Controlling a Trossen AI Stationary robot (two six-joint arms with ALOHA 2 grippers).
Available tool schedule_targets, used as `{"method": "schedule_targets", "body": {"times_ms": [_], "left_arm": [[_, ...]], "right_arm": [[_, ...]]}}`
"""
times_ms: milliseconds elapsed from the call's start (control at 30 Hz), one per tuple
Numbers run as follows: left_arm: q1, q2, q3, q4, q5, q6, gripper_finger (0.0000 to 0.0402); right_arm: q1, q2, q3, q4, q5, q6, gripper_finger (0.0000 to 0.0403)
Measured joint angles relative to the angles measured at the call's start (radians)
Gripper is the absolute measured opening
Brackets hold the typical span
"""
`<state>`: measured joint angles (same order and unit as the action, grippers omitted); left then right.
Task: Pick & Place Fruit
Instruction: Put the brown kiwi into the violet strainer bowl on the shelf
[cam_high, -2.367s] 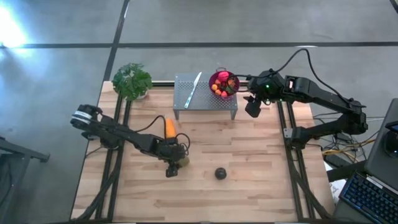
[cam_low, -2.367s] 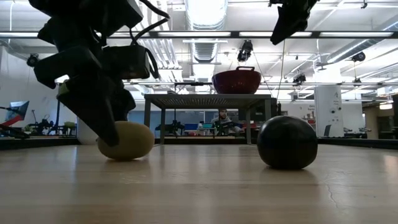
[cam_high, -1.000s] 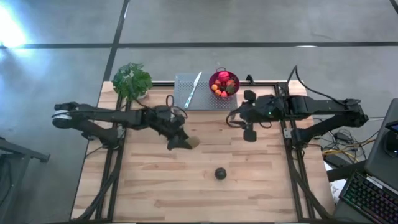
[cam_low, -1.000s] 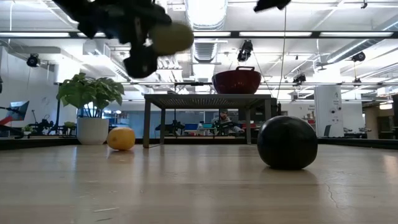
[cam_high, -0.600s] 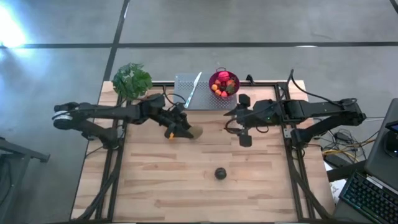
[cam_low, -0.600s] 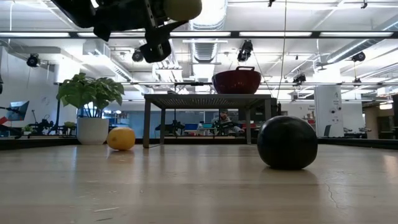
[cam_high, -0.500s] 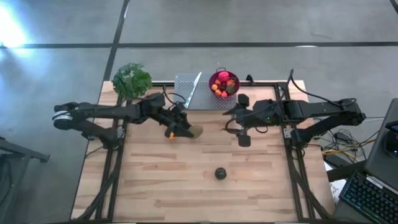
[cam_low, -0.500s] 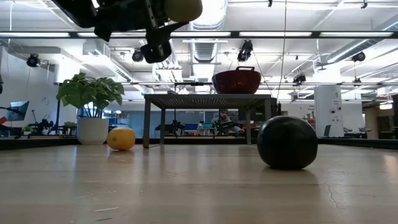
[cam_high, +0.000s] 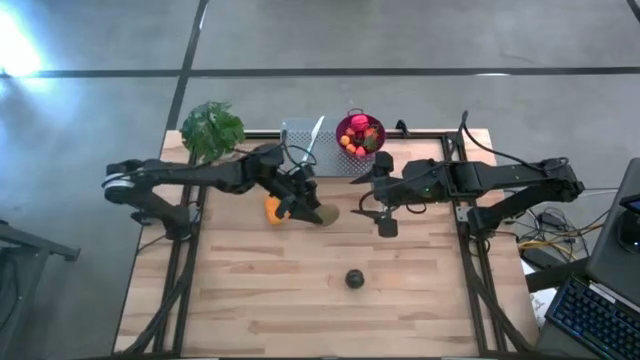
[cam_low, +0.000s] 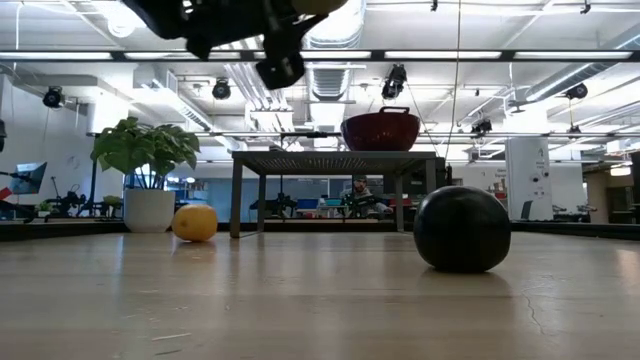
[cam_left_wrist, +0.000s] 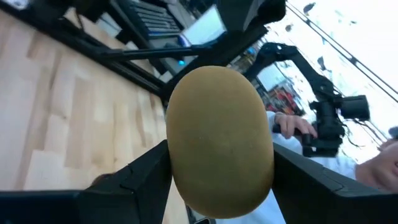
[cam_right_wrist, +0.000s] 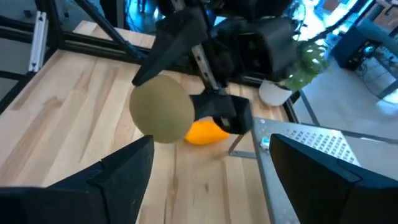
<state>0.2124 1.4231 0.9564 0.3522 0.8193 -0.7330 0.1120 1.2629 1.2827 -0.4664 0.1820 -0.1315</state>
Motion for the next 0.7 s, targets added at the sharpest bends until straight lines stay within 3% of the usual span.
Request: {"method": "schedule_targets", "body": {"times_ms": [700], "left_arm": [[0.042, 0.272, 0.365, -0.011, 0.181, 0.033, 0.0243]], "right_arm": [[0.035, 0.000, 0.000, -0.025, -0.007, -0.026, 0.0267]]}}
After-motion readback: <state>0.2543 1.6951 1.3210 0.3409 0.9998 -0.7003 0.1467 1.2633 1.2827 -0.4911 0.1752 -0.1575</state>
